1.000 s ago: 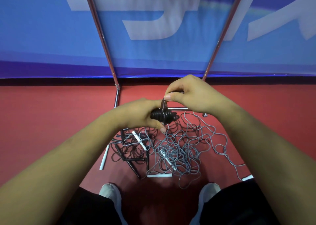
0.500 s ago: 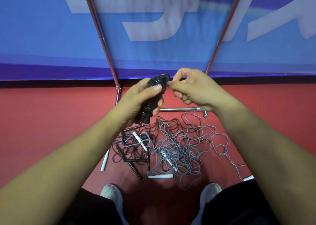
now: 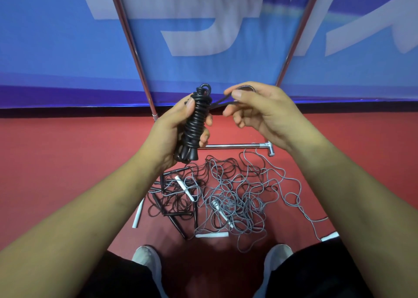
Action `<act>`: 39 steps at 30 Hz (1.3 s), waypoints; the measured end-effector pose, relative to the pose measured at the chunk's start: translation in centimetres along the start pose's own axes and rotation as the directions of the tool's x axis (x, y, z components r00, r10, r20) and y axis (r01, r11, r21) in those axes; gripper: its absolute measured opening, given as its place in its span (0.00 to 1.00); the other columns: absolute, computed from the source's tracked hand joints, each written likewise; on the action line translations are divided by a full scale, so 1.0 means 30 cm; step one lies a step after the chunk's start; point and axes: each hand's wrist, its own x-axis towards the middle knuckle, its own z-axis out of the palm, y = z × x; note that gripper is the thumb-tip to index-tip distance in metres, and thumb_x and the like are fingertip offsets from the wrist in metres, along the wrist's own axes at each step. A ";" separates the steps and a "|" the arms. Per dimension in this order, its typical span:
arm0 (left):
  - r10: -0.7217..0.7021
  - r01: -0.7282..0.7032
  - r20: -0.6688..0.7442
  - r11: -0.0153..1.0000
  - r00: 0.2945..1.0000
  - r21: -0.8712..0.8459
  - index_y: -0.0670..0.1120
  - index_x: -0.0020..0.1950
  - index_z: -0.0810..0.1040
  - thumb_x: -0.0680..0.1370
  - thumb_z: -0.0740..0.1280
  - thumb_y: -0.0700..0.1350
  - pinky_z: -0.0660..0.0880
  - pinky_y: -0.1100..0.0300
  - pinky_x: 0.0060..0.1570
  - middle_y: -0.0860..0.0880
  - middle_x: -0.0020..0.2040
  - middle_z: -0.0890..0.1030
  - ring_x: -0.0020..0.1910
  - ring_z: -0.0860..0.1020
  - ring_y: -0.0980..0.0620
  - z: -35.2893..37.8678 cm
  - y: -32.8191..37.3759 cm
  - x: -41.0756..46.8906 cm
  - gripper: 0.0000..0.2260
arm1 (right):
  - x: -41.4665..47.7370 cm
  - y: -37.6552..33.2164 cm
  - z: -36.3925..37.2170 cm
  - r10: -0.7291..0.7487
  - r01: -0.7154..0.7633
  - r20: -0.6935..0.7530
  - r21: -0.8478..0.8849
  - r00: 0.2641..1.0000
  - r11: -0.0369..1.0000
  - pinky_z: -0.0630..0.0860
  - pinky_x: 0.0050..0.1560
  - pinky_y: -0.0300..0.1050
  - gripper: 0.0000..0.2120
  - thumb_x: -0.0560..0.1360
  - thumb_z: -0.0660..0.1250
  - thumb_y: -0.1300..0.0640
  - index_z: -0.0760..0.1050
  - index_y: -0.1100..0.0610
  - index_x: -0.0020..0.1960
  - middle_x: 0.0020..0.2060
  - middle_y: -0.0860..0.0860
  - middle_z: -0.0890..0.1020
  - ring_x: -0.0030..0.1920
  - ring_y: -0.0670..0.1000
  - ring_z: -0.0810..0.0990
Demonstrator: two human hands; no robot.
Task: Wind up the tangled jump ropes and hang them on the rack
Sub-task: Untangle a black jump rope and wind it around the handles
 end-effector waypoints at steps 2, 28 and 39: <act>-0.001 0.001 -0.004 1.000 1.000 -0.023 0.43 0.61 0.72 0.82 0.57 0.49 0.73 0.58 0.30 0.41 0.43 0.76 0.29 0.74 0.47 -0.001 0.003 0.001 0.13 | 0.001 -0.001 0.001 -0.023 0.014 0.061 0.136 0.998 0.991 0.74 0.39 0.44 0.17 0.80 0.60 0.58 0.72 0.67 0.64 0.40 0.61 0.82 0.35 0.54 0.76; 0.055 -0.038 -0.077 0.977 0.996 0.208 0.48 0.70 0.72 0.79 0.64 0.45 0.75 0.56 0.31 0.40 0.54 0.78 0.32 0.77 0.44 0.014 -0.005 0.001 0.19 | 0.038 0.034 0.043 -0.113 0.097 -0.124 -0.126 0.986 0.987 0.67 0.27 0.39 0.02 0.79 0.68 0.63 0.77 0.58 0.51 0.33 0.58 0.82 0.25 0.49 0.70; 0.096 -0.064 -0.089 0.949 0.991 0.310 0.51 0.69 0.73 0.80 0.65 0.45 0.76 0.56 0.32 0.45 0.54 0.82 0.34 0.78 0.44 0.001 -0.004 0.007 0.17 | 0.025 0.042 0.049 -0.106 0.105 -0.002 -0.138 0.994 0.985 0.77 0.39 0.41 0.08 0.80 0.62 0.66 0.80 0.60 0.53 0.40 0.57 0.81 0.34 0.48 0.77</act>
